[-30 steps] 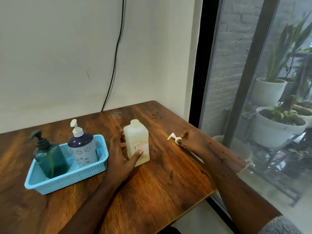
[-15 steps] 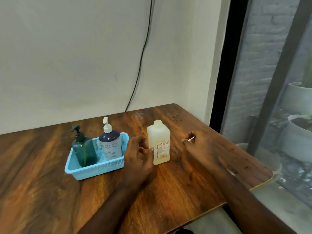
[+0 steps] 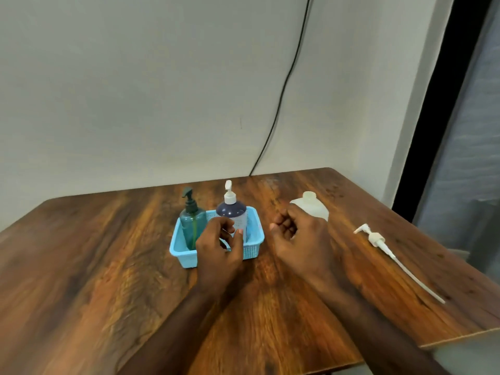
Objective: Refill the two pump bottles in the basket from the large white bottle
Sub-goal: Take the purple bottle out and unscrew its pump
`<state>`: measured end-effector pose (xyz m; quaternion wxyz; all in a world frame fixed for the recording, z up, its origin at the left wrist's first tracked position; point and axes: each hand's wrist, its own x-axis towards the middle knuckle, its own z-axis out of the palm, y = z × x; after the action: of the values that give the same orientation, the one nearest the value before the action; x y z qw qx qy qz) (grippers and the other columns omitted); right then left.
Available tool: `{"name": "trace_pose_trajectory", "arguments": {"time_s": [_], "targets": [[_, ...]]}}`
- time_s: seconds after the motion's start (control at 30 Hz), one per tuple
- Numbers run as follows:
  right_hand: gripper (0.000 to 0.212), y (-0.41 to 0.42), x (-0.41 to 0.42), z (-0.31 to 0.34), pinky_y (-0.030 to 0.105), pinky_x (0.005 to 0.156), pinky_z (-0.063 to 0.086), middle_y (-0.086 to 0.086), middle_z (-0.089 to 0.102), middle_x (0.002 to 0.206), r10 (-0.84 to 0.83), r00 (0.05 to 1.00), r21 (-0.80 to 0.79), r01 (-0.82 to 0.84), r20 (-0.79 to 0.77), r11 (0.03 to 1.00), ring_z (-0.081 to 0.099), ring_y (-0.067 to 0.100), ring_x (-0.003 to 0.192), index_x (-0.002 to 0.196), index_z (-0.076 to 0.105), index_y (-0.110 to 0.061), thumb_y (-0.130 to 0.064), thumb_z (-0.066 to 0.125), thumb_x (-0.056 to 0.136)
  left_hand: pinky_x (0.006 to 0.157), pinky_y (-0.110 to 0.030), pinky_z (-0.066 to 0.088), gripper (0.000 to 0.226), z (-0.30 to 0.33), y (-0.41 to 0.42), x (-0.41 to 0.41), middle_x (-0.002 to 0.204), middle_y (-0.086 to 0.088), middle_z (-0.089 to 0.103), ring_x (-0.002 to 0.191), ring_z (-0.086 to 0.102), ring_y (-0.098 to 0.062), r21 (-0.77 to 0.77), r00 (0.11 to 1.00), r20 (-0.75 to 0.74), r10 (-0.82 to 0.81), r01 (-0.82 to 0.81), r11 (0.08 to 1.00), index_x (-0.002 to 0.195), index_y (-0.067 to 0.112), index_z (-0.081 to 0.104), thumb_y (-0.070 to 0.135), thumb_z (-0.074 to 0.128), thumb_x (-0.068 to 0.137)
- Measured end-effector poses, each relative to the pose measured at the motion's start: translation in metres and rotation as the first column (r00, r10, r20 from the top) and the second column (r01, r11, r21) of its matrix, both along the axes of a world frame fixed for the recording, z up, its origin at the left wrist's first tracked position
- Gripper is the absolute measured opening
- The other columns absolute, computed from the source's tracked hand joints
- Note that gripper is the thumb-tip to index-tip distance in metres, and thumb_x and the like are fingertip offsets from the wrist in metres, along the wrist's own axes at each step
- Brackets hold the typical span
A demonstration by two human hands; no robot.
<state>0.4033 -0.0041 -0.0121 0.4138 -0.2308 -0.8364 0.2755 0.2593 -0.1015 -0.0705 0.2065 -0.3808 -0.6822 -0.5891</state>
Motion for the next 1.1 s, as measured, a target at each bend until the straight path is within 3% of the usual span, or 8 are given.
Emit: {"name": "trace_pose_trajectory", "arguments": {"time_s": [0.17, 0.33, 0.43, 0.53, 0.8, 0.97, 1.1], "targets": [[0.028, -0.001, -0.060, -0.004, 0.003, 0.060, 0.045, -0.007, 0.063, 0.114, 0.114, 0.990, -0.070, -0.108, 0.083, 0.992, 0.063, 0.010, 0.099, 0.105, 0.053, -0.028, -0.026, 0.075, 0.087, 0.056, -0.028, 0.055, 0.021, 0.007, -0.007, -0.024, 0.087, 0.005, 0.063, 0.073, 0.065, -0.013, 0.049, 0.998, 0.004, 0.068, -0.068, 0.996, 0.096, 0.017, 0.058, 0.007, 0.074, 0.087], [0.062, 0.016, -0.107, -0.012, 0.019, 0.087, 0.039, -0.001, 0.055, 0.140, 0.108, 0.978, -0.103, -0.090, 0.179, 0.991, 0.055, 0.018, 0.123, 0.136, 0.046, -0.022, -0.038, 0.077, 0.085, 0.060, -0.029, 0.054, 0.020, 0.014, -0.008, -0.043, 0.082, 0.006, 0.062, 0.070, 0.061, -0.013, 0.033, 0.996, 0.034, 0.083, -0.084, 0.996, 0.093, 0.017, 0.059, 0.003, 0.072, 0.086], [0.076, 0.024, -0.123, -0.020, 0.024, 0.092, 0.042, -0.002, 0.056, 0.138, 0.176, 0.965, -0.185, -0.139, 0.197, 0.973, 0.056, 0.017, 0.121, 0.135, 0.044, -0.026, -0.043, 0.085, 0.074, 0.060, -0.024, 0.052, 0.019, 0.014, -0.010, -0.051, 0.082, 0.006, 0.062, 0.071, 0.062, -0.012, 0.014, 0.997, 0.044, 0.067, -0.067, 0.998, 0.093, 0.016, 0.059, 0.004, 0.073, 0.087], [0.073, 0.027, -0.131, -0.026, 0.023, 0.089, 0.043, -0.004, 0.060, 0.132, 0.214, 0.955, -0.199, -0.174, 0.204, 0.964, 0.056, 0.011, 0.111, 0.129, 0.048, -0.028, -0.044, 0.087, 0.070, 0.057, -0.017, 0.049, 0.020, 0.015, -0.013, -0.054, 0.080, 0.003, 0.063, 0.068, 0.063, -0.012, 0.008, 0.997, 0.043, 0.069, -0.069, 0.998, 0.092, 0.019, 0.058, 0.005, 0.072, 0.088], [0.062, 0.025, -0.114, -0.018, 0.002, 0.075, 0.037, -0.018, 0.059, 0.117, 0.224, 0.969, -0.232, -0.241, -0.101, 0.942, 0.054, -0.002, 0.103, 0.123, 0.052, -0.033, -0.034, 0.088, 0.072, 0.057, -0.021, 0.052, 0.019, 0.014, -0.016, -0.048, 0.087, 0.007, 0.063, 0.074, 0.065, -0.013, 0.017, 0.999, -0.005, 0.043, -0.043, 0.999, 0.094, 0.020, 0.058, 0.009, 0.073, 0.088], [0.068, 0.021, -0.091, 0.001, 0.019, 0.087, 0.054, -0.021, 0.057, 0.118, 0.230, 0.949, -0.109, -0.257, -0.215, 0.960, 0.059, 0.003, 0.107, 0.128, 0.053, -0.030, -0.039, 0.088, 0.071, 0.058, -0.015, 0.051, 0.018, 0.009, -0.008, -0.027, 0.087, 0.007, 0.063, 0.074, 0.064, -0.012, 0.012, 1.000, -0.006, 0.026, -0.026, 1.000, 0.096, 0.017, 0.060, 0.010, 0.074, 0.088], [0.071, 0.020, -0.073, 0.013, 0.020, 0.085, 0.055, -0.017, 0.059, 0.124, 0.249, 0.936, -0.102, -0.280, -0.248, 0.954, 0.060, 0.007, 0.110, 0.130, 0.049, -0.033, -0.044, 0.086, 0.070, 0.057, -0.014, 0.048, 0.015, 0.010, -0.006, -0.019, 0.086, 0.006, 0.063, 0.072, 0.063, -0.012, 0.026, 1.000, -0.011, -0.002, 0.002, 1.000, 0.096, 0.015, 0.060, 0.015, 0.074, 0.089]]}}
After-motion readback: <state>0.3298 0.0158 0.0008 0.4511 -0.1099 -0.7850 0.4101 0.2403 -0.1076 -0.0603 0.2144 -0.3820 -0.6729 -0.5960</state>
